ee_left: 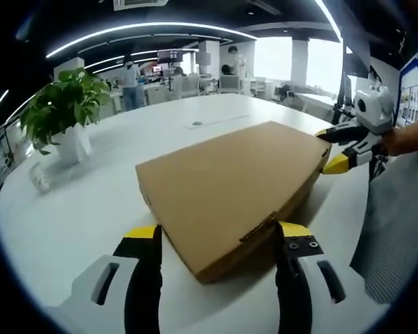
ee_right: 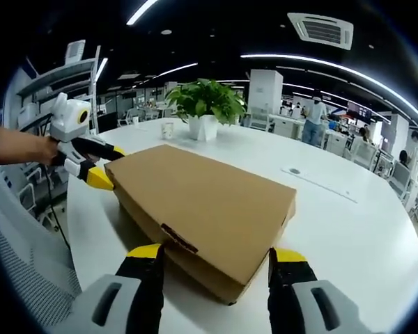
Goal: Operate the shoe box by opening the lid, removing the specified soft item, and placing it in the target area until the item is outside and the box remains undamaged.
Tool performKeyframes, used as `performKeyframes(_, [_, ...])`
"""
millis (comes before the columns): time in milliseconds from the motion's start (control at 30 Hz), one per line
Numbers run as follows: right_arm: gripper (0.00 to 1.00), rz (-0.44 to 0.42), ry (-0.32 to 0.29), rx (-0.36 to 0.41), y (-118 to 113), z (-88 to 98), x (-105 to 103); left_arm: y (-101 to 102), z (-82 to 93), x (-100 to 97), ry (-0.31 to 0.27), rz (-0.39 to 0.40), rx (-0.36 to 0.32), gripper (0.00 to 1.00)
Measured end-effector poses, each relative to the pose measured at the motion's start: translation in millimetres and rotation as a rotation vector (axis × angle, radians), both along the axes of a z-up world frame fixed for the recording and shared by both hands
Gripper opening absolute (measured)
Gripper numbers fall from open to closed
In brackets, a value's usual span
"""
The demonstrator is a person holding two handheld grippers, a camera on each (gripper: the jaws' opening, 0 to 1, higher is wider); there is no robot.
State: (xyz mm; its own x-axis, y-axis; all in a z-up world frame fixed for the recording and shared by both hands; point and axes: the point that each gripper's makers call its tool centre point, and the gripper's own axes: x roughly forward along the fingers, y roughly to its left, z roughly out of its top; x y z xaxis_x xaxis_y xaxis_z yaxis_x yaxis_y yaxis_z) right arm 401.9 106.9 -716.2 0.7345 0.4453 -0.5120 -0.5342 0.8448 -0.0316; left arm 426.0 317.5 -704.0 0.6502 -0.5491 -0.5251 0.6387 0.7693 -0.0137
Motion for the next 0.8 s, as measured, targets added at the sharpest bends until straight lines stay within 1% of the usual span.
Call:
performKeyframes(200, [0.59,-0.008,-0.008,0.028,1.7,8.1,-0.3,-0.5,9.2,-0.3,-0.008,0.006,-0.016,0.66])
performKeyframes(400, [0.60,0.010,-0.018,0.017,2.5,13.5,-1.8,-0.8,10.9,0.7,-0.010,0.006,-0.016,0.67])
performKeyframes(567, [0.61,0.016,-0.023,0.018,3.5,20.4,-2.5,-1.1,18.1,0.8,-0.017,0.005,-0.024,0.68])
performKeyframes(667, [0.63,0.034,-0.022,-0.002,5.1,21.1,-3.5,-0.5,20.7,1.4,-0.017,0.004,-0.030,0.68])
performKeyframes(800, [0.62,0.036,-0.029,-0.004,3.7,27.3,-2.6,-0.3,25.2,2.5,-0.019,0.003,-0.040,0.69])
